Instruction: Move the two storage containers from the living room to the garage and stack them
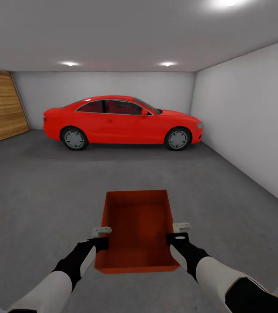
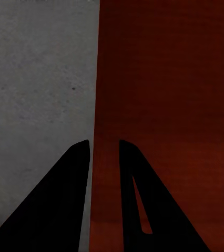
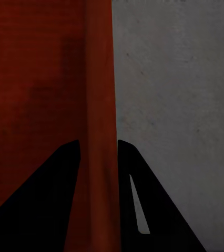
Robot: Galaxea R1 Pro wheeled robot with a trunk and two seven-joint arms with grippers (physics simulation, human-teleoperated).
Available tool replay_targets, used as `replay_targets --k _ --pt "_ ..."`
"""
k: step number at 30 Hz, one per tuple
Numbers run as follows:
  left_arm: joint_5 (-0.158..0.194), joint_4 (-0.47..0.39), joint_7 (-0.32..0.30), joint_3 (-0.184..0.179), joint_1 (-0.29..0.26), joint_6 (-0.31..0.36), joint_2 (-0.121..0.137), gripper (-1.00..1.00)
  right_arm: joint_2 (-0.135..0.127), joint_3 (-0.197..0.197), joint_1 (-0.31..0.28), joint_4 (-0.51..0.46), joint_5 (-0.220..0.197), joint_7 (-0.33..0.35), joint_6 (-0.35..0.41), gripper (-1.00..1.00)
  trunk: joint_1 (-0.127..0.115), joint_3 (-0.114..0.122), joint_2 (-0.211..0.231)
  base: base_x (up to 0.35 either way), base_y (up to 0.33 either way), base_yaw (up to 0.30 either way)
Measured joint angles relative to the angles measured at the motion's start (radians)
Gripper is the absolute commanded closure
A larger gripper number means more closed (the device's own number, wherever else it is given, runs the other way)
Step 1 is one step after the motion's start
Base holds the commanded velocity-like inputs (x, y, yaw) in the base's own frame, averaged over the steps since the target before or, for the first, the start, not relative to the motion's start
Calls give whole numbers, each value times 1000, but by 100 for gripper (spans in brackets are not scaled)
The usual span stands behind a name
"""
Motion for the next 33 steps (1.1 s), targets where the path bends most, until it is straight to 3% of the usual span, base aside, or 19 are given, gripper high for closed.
replay_targets --k 33 --pt "-1 -1 0 0 0 0 0 100 0 -2 0 0 2 0 -1 100 0 0 0 321 0 0"
